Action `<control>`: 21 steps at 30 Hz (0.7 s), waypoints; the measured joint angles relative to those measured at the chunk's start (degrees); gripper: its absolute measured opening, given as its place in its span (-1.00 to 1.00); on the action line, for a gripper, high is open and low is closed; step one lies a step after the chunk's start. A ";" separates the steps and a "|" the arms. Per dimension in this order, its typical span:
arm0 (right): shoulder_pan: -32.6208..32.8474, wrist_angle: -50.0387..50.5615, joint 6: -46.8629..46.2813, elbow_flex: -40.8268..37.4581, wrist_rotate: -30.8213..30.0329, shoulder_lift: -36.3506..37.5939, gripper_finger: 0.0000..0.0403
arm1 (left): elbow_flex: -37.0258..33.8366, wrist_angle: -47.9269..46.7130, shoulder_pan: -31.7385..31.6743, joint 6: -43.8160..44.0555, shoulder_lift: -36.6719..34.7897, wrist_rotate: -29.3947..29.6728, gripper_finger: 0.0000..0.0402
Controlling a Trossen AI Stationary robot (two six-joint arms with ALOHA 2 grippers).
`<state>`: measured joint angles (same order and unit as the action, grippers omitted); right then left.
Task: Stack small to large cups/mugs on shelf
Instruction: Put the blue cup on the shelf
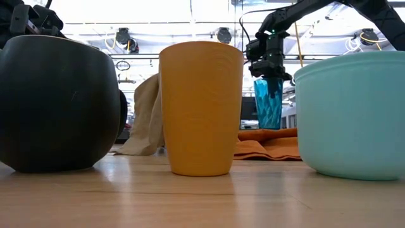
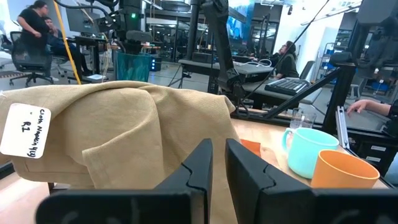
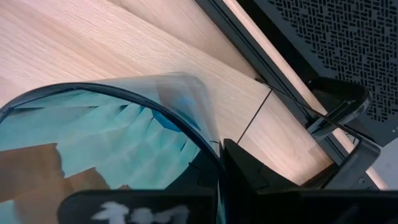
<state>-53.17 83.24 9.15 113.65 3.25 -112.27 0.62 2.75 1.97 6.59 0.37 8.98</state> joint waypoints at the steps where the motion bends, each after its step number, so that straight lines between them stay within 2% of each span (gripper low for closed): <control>1: 0.00 -0.02 0.00 0.00 0.00 0.00 -1.00 | 0.00 -0.01 0.00 0.01 0.01 0.00 -0.77; 16: 0.00 0.22 -0.46 0.00 0.04 0.02 -0.82 | 0.00 -0.03 -0.01 0.07 0.01 0.03 -0.77; 21: 0.00 0.65 -0.50 0.00 0.07 0.02 -0.70 | 0.00 -0.04 0.00 0.07 0.01 0.02 -0.77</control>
<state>-53.17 83.89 8.64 113.65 3.31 -112.25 0.62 2.71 1.97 6.66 0.38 9.00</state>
